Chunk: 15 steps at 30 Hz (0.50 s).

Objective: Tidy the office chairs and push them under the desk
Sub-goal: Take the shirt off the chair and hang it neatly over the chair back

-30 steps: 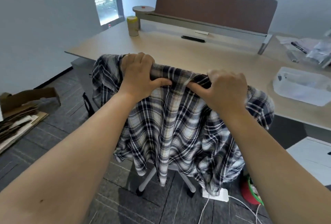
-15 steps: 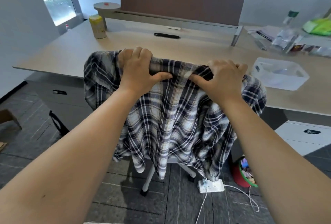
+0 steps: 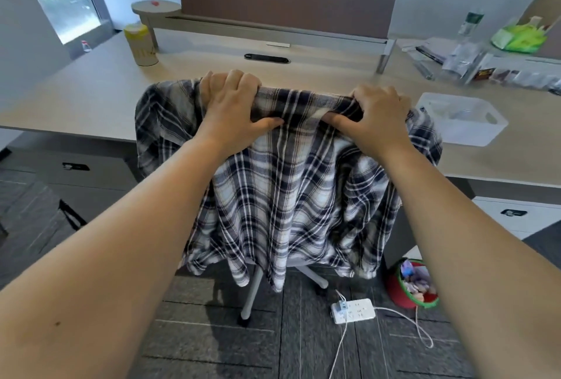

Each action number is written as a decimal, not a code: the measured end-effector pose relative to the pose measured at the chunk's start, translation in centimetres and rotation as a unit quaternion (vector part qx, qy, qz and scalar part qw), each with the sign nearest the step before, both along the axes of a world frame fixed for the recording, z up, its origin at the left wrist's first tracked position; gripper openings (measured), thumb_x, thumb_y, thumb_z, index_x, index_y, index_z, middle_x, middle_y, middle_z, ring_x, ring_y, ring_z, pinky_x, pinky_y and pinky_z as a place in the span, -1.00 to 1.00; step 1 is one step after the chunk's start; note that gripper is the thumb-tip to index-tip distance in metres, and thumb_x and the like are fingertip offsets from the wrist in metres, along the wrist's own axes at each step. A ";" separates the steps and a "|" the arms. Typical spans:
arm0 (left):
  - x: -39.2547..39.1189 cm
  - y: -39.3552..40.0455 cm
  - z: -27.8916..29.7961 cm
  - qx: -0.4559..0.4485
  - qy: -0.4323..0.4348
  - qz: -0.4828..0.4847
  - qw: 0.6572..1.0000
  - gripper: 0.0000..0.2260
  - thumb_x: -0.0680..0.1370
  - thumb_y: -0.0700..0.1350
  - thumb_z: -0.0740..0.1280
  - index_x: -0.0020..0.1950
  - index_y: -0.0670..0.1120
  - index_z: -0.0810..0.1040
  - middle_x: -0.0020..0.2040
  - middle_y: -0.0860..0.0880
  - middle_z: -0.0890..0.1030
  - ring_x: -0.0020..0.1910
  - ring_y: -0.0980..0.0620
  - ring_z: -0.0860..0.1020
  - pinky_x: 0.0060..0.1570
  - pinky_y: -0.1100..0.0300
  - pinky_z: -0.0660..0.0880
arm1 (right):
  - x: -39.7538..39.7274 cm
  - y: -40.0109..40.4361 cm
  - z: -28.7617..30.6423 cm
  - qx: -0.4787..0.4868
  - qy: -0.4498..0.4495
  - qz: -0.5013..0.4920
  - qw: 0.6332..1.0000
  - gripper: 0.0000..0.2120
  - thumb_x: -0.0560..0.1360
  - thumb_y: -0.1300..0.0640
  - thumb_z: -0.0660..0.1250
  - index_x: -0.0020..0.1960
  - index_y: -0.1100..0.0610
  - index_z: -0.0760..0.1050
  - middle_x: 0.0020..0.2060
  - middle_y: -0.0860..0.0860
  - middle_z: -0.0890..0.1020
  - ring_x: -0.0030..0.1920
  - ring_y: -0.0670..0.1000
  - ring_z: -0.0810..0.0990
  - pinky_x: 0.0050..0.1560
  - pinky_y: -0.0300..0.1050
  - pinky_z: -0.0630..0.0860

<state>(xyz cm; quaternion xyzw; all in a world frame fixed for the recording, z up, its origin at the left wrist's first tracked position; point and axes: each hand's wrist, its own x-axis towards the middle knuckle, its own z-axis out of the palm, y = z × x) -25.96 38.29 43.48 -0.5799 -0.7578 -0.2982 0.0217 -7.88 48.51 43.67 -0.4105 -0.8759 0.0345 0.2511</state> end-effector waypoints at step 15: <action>12.8 -3.6 3.4 0.037 -0.099 -0.115 0.988 -0.79 0.53 -0.14 0.25 0.13 -0.18 0.48 -0.09 -0.03 0.51 -0.07 -0.05 0.50 -0.01 0.12 0.43 | 10.9 -7.6 2.3 -0.082 0.162 -0.051 0.982 -0.84 0.50 0.14 0.21 -0.06 0.23 0.48 -0.18 0.11 0.54 -0.14 0.06 0.47 -0.13 -0.14 0.36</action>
